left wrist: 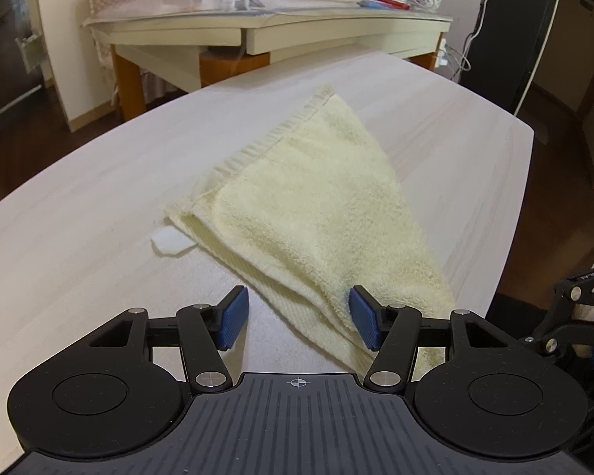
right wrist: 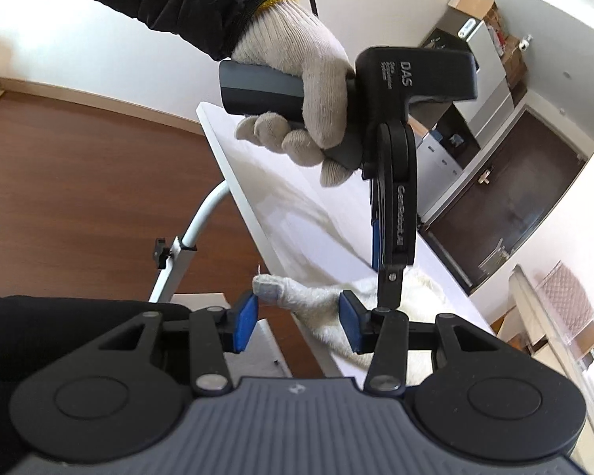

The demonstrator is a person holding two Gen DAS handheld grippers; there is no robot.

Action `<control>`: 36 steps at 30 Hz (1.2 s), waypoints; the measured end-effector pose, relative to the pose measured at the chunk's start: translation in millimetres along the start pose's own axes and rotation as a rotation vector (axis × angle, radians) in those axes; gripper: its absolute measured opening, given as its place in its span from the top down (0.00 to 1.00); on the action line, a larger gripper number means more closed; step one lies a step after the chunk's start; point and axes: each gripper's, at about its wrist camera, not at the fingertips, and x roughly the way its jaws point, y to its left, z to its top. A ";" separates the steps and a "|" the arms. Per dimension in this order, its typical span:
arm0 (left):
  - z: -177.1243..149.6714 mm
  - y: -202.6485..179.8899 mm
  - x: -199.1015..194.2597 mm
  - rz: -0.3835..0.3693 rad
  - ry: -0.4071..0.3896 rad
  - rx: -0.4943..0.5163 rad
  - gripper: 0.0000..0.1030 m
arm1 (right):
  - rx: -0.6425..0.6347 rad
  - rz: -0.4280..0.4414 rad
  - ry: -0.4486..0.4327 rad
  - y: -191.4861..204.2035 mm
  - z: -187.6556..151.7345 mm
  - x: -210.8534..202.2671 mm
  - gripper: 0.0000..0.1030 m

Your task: Fold towel

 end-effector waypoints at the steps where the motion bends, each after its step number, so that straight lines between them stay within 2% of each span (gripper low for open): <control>1: 0.0 -0.3 0.2 0.001 0.000 0.003 0.40 | -0.013 -0.007 0.000 1.8 1.9 1.6 0.55; 3: -0.1 -1.0 0.6 0.004 0.000 0.009 0.40 | -0.043 -0.014 0.002 6.5 4.6 4.7 0.57; 5: 0.0 -1.1 0.9 0.005 -0.001 0.012 0.39 | -0.067 -0.018 0.005 9.7 5.0 5.6 0.66; 6: 0.0 -1.0 1.0 0.006 -0.002 0.014 0.39 | -0.081 -0.020 0.008 10.8 4.9 5.5 0.66; 8: 0.2 -0.6 1.3 0.006 -0.003 0.014 0.38 | -0.083 -0.017 0.015 9.8 4.8 5.1 0.79; 10: -0.1 -0.5 1.8 0.010 -0.004 0.016 0.36 | -0.077 -0.015 0.021 8.6 6.8 7.4 0.82; 14: 0.4 2.4 -4.3 -0.009 -0.018 0.002 0.38 | -0.032 0.000 0.019 -1.1 9.1 4.8 0.83; 17: 3.2 11.8 -16.3 0.004 -0.072 -0.035 0.38 | -0.015 0.008 0.005 -4.8 9.2 0.0 0.83; 19: 5.6 14.7 -19.8 0.029 -0.081 -0.041 0.38 | -0.004 0.020 -0.005 -7.1 5.5 -6.1 0.83; 21: 12.0 22.4 -16.4 0.093 -0.088 -0.046 0.38 | 0.000 0.035 -0.014 -8.3 2.7 -10.3 0.83; 24: 20.7 31.3 -8.0 0.149 -0.107 -0.053 0.39 | 0.015 0.063 -0.025 -11.2 1.4 -13.3 0.83; 30: 29.6 36.6 15.8 0.236 -0.059 0.056 0.38 | 0.048 0.138 -0.062 -18.1 -1.0 -21.1 0.83; 34: 32.1 43.4 19.9 0.218 -0.039 0.074 0.34 | 0.079 0.207 -0.085 -29.7 -4.7 -25.2 0.83; 36: 37.4 47.5 21.7 0.206 -0.003 0.069 0.34 | 0.124 0.248 -0.105 -42.3 -7.9 -26.8 0.83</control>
